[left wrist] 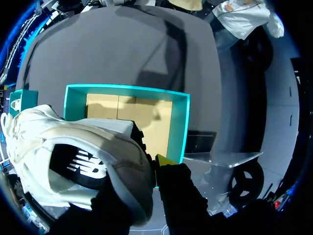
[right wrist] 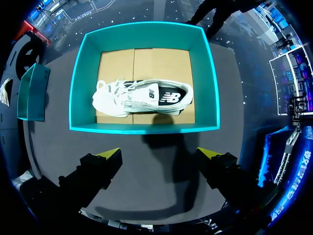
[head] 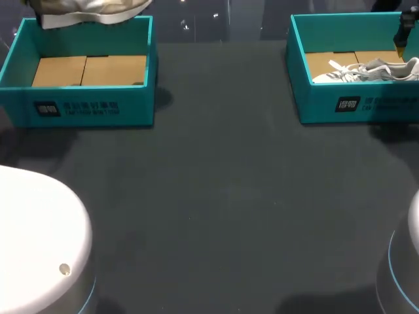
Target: Take the shoe out of the shoebox, open the shoe tongue, remove and reinsert the insole, then place the shoe into the shoebox
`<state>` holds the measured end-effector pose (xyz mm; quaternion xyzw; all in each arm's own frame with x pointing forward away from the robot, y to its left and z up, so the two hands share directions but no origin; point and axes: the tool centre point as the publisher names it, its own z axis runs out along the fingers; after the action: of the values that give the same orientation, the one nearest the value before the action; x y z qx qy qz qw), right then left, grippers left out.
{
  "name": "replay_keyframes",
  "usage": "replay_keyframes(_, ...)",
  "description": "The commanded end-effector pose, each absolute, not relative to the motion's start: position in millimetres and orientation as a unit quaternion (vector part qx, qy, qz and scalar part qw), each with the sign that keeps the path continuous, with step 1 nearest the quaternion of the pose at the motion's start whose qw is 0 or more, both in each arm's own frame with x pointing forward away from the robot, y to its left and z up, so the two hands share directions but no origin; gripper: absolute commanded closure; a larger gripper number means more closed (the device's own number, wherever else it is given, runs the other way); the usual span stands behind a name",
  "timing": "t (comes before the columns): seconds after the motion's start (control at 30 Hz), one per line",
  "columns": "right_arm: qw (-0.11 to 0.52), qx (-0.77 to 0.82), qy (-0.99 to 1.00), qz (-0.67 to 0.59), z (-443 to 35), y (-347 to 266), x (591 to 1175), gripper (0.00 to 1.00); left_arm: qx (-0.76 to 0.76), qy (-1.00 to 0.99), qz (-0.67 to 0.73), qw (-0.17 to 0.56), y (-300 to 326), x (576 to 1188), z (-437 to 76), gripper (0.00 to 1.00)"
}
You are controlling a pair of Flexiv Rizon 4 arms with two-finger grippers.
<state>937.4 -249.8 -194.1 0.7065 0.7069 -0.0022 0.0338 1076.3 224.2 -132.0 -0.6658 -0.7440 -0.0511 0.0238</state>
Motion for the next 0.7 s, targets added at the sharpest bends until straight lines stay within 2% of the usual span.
replay_keyframes(0.03,0.034,0.707,0.707,-0.002,-194.1,-249.7,937.1,0.00,-0.666,-0.740,-0.087,-0.001,206.3,1014.5,-126.2,1.00)
replay_keyframes(0.7,0.034,0.707,0.707,-0.002,-194.1,-249.7,937.1,0.00,-0.694,-0.712,-0.100,0.013,132.0,867.0,-149.2,1.00)
